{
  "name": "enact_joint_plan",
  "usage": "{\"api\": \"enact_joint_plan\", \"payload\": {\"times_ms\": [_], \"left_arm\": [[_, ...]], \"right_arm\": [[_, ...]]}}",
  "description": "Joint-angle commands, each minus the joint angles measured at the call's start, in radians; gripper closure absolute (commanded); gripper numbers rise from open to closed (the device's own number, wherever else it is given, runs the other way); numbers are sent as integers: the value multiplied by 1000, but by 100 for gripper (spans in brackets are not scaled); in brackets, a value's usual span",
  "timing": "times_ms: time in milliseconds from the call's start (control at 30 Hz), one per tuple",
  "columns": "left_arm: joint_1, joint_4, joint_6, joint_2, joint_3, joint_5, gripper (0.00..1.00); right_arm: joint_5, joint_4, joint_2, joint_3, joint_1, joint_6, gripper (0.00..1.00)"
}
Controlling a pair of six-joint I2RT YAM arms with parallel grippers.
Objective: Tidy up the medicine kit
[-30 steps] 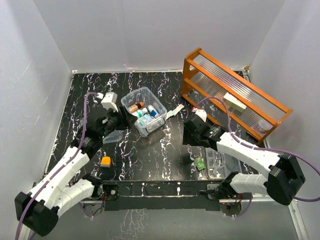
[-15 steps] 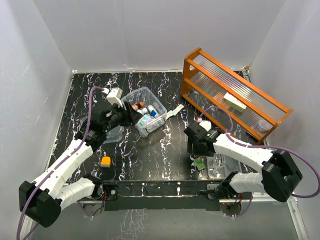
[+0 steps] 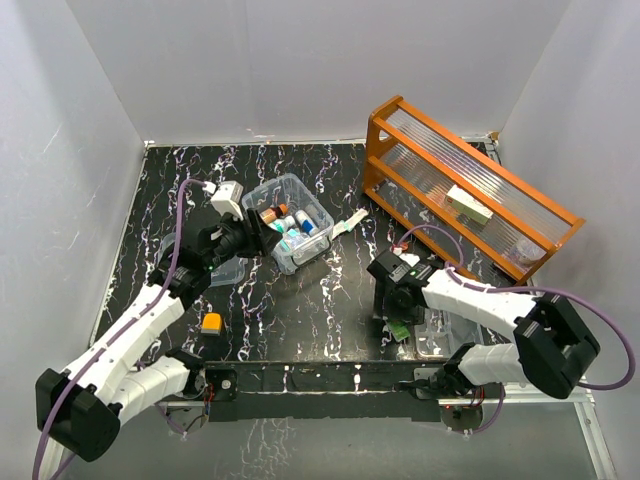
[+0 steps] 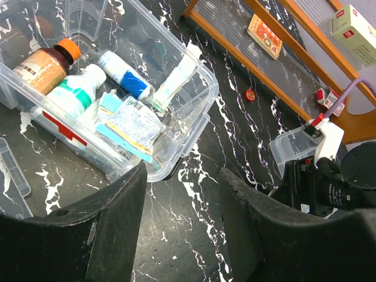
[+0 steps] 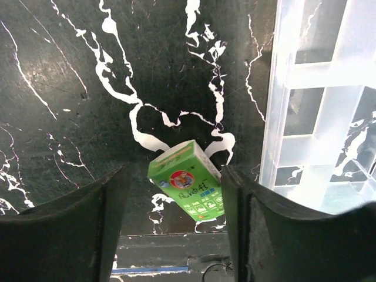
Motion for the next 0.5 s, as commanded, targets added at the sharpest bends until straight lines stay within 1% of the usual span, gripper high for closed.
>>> {"api": "enact_joint_plan", "payload": {"times_ms": [0, 67, 167, 233, 467], "left_arm": [[2, 6, 25, -41, -15, -24, 49], [2, 2, 28, -47, -21, -29, 49], [2, -2, 33, -57, -26, -33, 49], [2, -5, 34, -63, -31, -38, 49], [2, -5, 39, -81, -42, -48, 48]], "right_arm": [[-40, 29, 14, -7, -4, 19, 44], [-52, 35, 19, -8, -2, 17, 50], [-53, 36, 26, -7, 0, 17, 54], [-44, 30, 34, -5, 3, 17, 54], [-32, -14, 31, 11, 27, 24, 41]]}}
